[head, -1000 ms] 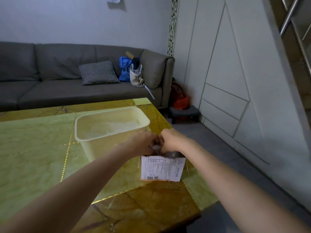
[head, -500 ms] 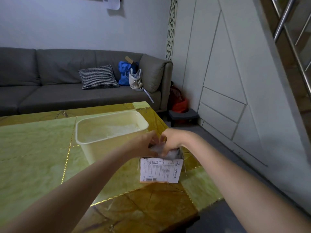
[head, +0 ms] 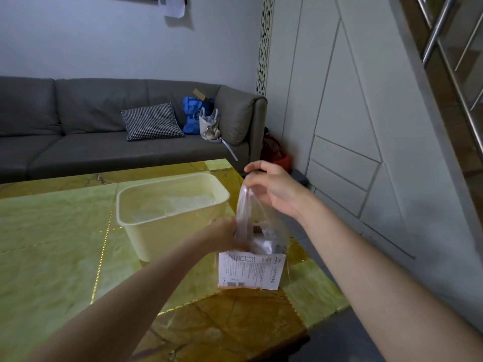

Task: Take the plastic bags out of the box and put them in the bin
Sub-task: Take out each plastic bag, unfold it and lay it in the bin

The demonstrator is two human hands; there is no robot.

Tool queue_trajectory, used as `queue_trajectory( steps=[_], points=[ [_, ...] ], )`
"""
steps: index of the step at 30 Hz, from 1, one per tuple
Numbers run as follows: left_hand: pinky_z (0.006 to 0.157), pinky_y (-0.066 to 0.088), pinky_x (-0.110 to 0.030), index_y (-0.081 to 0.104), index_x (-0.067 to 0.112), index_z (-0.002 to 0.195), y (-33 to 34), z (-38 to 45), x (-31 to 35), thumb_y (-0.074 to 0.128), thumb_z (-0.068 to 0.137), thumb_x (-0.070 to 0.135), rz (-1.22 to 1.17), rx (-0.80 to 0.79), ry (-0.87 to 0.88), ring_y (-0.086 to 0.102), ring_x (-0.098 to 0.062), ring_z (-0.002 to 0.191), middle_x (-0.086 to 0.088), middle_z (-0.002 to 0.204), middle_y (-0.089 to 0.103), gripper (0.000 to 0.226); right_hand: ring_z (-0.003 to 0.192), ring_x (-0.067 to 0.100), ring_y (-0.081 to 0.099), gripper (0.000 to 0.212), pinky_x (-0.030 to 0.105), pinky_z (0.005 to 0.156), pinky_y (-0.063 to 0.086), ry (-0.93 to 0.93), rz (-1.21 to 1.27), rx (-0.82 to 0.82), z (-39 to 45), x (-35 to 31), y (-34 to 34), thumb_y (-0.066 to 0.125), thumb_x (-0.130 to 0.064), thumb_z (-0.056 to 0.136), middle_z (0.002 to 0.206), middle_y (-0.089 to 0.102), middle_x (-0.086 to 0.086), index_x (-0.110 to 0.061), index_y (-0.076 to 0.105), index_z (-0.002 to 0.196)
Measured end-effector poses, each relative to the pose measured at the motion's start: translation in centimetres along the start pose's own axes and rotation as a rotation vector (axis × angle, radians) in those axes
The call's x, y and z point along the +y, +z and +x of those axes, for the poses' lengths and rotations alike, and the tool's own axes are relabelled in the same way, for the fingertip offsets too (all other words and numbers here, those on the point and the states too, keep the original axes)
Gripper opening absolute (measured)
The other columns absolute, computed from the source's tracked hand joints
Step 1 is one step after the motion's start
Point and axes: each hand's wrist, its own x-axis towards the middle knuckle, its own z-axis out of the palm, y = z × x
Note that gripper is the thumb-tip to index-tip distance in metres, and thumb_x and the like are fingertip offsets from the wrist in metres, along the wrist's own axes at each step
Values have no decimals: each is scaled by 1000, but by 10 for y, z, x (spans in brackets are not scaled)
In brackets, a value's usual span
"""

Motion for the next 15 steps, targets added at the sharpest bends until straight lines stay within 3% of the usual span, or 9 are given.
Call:
queue_trajectory(
  steps=[3,6,10,15],
  points=[
    [82,55,-31,58,14,114,-16,-3,-1,69,80,23,-385,-4,-1,64,-20,95,-7,107,65,36,58,11,56,26,19,53,49,-89,70,47,4,-11,0,58,12,83,74,57,4,-12,56,94],
    [93,50,-39,58,12,113,-36,-5,-4,69,79,17,-623,13,11,64,-21,100,-6,108,66,36,66,13,59,26,20,61,54,-143,193,121,6,-14,-1,59,11,84,80,57,5,-12,59,95],
    [102,43,-42,55,14,117,-35,-11,-9,67,80,12,-503,-72,-37,59,-19,109,-3,112,64,39,71,15,59,25,29,74,52,-136,146,94,8,-7,7,59,11,84,83,57,5,-11,59,97],
    [102,43,-37,55,17,122,-23,-13,-3,67,81,12,-424,-69,-13,56,-17,111,-1,117,61,42,68,13,57,25,22,59,51,-176,118,87,8,-14,22,58,11,85,80,55,3,-10,58,97]
  ],
)
